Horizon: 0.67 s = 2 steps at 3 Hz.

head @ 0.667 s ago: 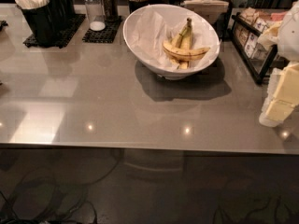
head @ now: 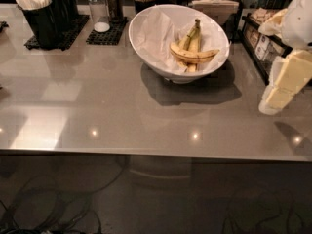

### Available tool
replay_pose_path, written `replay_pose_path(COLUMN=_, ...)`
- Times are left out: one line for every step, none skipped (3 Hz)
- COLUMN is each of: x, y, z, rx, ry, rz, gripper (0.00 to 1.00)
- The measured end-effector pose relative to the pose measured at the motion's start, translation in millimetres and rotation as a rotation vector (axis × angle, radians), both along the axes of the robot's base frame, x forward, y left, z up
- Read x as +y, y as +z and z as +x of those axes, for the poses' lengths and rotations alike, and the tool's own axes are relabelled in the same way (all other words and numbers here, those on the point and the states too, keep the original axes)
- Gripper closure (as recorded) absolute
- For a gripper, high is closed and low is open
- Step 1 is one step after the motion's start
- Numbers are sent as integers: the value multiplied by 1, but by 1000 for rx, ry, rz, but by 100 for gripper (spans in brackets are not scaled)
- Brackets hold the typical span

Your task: Pick banana from white bowl

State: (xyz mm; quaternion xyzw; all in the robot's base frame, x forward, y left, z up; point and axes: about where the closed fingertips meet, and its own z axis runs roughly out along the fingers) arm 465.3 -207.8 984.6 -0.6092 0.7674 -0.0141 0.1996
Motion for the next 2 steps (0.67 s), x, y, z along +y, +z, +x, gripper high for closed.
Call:
replay_pose_path(x=25, y=7, z=52, rx=-20, ry=98, rz=121, gripper=0)
replay_pose_path(x=62, y=10, z=103, rx=-16, ry=196, rz=224, gripper=0)
